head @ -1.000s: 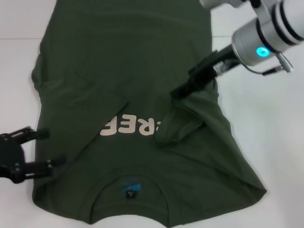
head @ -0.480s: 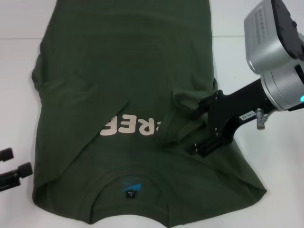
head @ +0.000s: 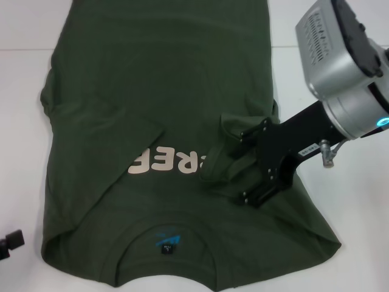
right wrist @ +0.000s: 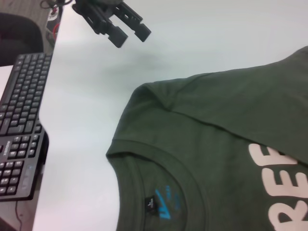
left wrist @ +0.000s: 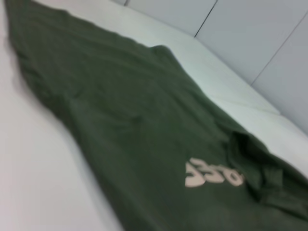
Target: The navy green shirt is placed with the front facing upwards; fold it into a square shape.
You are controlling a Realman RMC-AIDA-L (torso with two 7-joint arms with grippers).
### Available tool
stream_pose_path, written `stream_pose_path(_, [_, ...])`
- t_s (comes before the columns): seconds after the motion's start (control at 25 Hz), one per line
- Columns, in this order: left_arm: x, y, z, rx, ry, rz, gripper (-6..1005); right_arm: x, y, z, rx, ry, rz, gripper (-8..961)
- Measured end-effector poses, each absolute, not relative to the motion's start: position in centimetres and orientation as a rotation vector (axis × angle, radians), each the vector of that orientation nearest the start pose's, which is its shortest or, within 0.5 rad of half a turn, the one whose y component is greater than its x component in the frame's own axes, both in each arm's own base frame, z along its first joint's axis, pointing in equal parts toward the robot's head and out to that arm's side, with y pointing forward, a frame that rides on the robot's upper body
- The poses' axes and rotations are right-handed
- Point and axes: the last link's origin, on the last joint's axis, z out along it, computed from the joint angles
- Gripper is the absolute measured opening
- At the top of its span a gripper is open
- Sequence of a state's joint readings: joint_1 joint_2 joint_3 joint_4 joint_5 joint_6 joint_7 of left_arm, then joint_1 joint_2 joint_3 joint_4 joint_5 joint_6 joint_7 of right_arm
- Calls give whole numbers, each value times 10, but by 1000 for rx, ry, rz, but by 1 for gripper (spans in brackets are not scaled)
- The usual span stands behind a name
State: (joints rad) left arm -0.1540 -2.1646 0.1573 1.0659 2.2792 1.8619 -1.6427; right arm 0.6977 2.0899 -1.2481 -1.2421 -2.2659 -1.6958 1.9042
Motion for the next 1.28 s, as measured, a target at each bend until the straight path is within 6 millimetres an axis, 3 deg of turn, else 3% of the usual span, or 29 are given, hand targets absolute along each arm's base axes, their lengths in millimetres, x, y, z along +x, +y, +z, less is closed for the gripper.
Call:
stream_pose_path(0.48, [-380,172,51,-2274,-1263,-594,899,124,341,-18,-3166,95,-169,918])
stream_pose_path(0.8, [-386,171,26,-2308,-1229,-572,898,126,328,-24,-3275,52,-106,918])
stream_pose_path(1.28, [-392,175,13,-2301,-1141,-542,898,135,324,-25,-3288,75,-118,919])
